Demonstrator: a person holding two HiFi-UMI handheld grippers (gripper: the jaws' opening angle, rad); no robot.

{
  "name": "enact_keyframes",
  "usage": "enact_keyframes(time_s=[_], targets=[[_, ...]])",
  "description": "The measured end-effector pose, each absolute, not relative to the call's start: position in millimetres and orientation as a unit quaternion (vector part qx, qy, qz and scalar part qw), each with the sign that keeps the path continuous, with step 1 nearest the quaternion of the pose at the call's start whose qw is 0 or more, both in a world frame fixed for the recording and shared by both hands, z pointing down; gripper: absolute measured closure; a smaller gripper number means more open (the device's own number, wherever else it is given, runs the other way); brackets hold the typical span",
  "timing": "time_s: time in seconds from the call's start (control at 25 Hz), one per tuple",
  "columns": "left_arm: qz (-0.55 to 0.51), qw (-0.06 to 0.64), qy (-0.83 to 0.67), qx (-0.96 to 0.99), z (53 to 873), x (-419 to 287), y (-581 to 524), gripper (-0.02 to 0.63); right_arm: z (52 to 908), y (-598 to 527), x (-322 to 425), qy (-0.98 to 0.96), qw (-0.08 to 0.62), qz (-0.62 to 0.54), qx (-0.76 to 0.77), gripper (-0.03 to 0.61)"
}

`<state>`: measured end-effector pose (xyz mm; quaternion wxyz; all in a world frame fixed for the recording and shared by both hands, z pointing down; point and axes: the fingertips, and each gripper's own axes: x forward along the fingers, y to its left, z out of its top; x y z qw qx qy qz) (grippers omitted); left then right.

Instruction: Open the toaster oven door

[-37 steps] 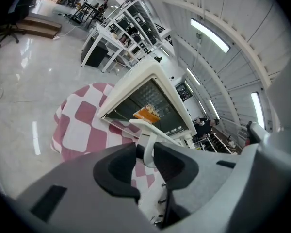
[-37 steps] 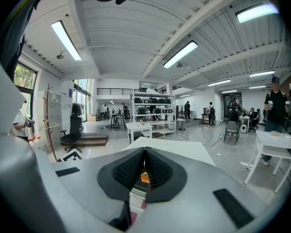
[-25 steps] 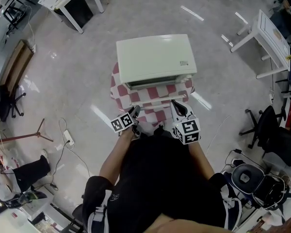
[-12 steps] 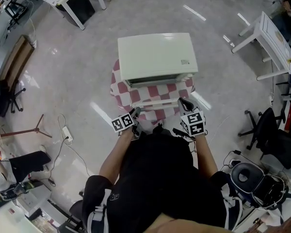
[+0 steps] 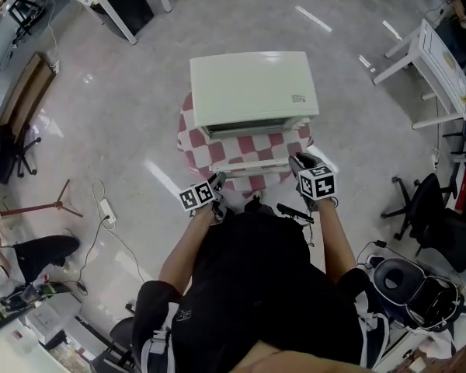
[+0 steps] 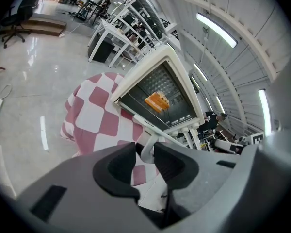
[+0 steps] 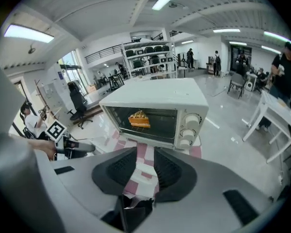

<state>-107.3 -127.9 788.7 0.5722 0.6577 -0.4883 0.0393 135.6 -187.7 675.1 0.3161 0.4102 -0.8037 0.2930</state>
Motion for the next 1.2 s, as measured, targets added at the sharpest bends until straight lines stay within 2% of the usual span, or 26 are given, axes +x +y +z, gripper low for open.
enact_keyframes(time_s=[0.04,0.08,0.28,0.64,0.8,1.0,1.2], targets=[[0.040,0.572,-0.488,0.658,789.1,-107.3,-127.5,0.494,680.1,-189.9,139.9,-0.799,0.314,0.312,0.407,0.430],[0.041,0.571,-0.488,0.659,789.4,-107.5,-127.0,0.494,685.4,-192.1,144.2,-0.793,0.312,0.332,0.405,0.417],[0.043,0.572,-0.484,0.661,789.1,-107.7,-127.1,0.494,718.3,-208.6,165.9,-0.764,0.301,0.415,0.393,0.405],[0.050,0.573,-0.476,0.666,790.3,-106.5,-126.0,0.492,777.5,-209.4,177.7,-0.695,0.284,0.567,0.337,0.400],[0.051,0.574,-0.475,0.665,789.8,-105.9,-125.0,0.492,785.0,-205.3,176.6,-0.680,0.289,0.594,0.319,0.400],[0.055,0.574,-0.471,0.668,790.9,-106.7,-124.8,0.492,784.2,-204.3,172.0,-0.674,0.270,0.617,0.305,0.456],[0.058,0.579,-0.460,0.671,794.1,-106.1,-123.4,0.492,787.0,-202.5,172.6,-0.671,0.264,0.621,0.305,0.463]])
